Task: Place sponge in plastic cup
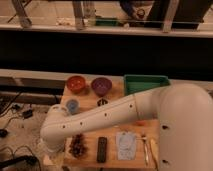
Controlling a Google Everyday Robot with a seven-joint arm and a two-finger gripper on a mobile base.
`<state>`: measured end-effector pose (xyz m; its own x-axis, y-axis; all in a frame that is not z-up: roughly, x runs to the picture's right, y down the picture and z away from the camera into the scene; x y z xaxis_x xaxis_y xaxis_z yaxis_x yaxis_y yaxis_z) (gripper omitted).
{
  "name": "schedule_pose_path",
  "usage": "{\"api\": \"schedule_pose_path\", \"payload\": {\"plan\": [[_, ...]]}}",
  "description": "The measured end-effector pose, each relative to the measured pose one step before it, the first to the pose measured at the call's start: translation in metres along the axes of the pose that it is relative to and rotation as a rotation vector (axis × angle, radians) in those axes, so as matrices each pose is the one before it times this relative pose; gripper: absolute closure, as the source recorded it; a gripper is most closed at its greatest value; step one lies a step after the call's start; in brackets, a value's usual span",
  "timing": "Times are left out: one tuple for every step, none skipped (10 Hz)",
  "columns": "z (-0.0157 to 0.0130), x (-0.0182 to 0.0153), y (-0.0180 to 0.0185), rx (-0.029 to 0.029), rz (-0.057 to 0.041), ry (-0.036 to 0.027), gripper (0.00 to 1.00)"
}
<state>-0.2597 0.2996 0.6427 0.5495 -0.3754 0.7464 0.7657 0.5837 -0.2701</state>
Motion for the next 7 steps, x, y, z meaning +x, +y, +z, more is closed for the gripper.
{"api": "schedule_pose_path", "payload": {"plan": [[0.0013,-0.00553,-0.00114,-0.00408,-0.01851,0.00095,0.2],[0.00108,-0.00464,-0.00152,-0.00813,-0.01476,0.00387,0.2],[-0.00014,0.00093,0.00034,-0.00081,0.00062,0.00142,0.2],[-0.00016,0.0005,0.00015,0.00028,0.00043,0.00027,0.2],[0.00013,-0.0006,-0.00021,-0.00032,-0.00138,-0.00022,0.2],[-0.00017,0.00019,-0.00003,0.0003,0.00066,0.00003,0.2],[-0.0002,0.00069,0.00021,0.00045,0.00172,0.00021,0.2]]}}
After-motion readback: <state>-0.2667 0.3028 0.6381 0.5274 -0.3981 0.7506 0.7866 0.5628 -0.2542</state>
